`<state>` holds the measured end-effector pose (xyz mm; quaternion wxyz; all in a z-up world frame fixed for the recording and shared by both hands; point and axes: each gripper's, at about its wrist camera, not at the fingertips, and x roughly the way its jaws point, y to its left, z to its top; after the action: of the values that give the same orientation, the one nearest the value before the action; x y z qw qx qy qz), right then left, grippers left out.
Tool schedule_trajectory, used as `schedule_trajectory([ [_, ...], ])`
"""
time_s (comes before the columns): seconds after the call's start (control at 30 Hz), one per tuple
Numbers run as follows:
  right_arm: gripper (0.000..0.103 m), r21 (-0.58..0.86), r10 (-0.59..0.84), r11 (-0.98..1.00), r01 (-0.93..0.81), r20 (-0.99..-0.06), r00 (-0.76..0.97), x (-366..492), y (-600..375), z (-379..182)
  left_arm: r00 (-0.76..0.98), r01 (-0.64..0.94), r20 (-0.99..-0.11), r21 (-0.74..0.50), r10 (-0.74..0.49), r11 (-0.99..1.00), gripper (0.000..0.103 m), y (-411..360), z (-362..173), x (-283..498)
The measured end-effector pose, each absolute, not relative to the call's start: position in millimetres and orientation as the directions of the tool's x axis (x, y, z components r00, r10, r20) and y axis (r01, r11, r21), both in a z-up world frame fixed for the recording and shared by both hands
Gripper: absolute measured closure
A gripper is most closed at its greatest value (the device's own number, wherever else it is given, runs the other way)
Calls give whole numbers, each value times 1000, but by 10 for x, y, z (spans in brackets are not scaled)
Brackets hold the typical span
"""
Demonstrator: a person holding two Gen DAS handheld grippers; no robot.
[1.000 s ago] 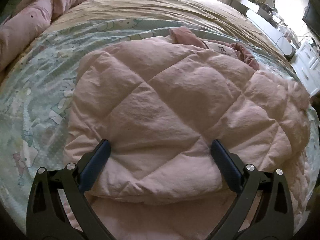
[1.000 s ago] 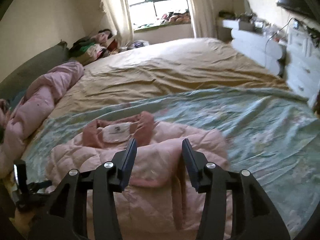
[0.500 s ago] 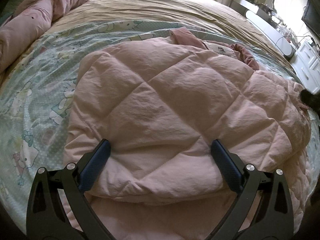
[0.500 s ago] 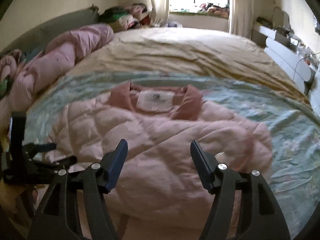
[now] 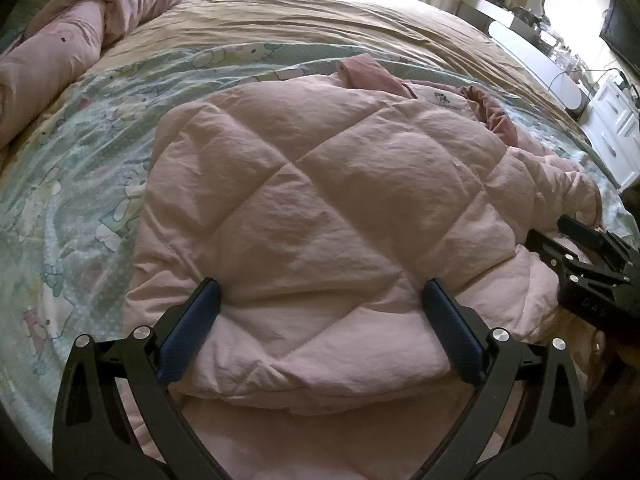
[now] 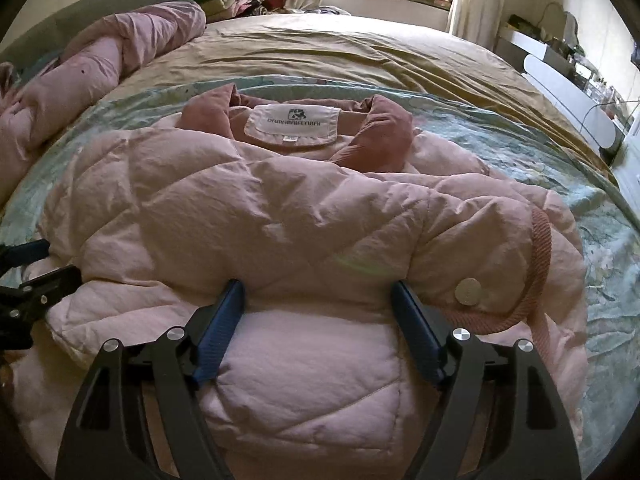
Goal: Fold large clothes
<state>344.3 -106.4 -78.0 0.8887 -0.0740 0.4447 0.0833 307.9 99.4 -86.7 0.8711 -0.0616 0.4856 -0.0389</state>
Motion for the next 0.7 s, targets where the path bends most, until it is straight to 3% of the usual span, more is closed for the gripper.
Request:
schedule_trajectory([
  [0.13,26,-21,111,977,-214,-802,587,3410,-1117,-686,518,5,-846,-145,-127,989,8,994,-848,3071],
  [0.3,13,3,127,981,-196,-771,624,3218,-1192,-529,514,0,-847,-157,-134,988,9,1004,-771,3030],
  [0.43,12,50,158,982,-184,-751,641,3076,-1298,-405,507,-4,-851,-159,-136,987,9,1010,-692,2968],
  [0.47,4,57,161,982,-180,-749,642,3048,-1321,-382,503,-7,-854,-161,-136,987,9,1008,-668,2946],
  [0.7,4,111,186,982,-154,-724,664,2873,-1472,-209,527,3,-834,-187,-161,982,9,984,-480,2761],
])
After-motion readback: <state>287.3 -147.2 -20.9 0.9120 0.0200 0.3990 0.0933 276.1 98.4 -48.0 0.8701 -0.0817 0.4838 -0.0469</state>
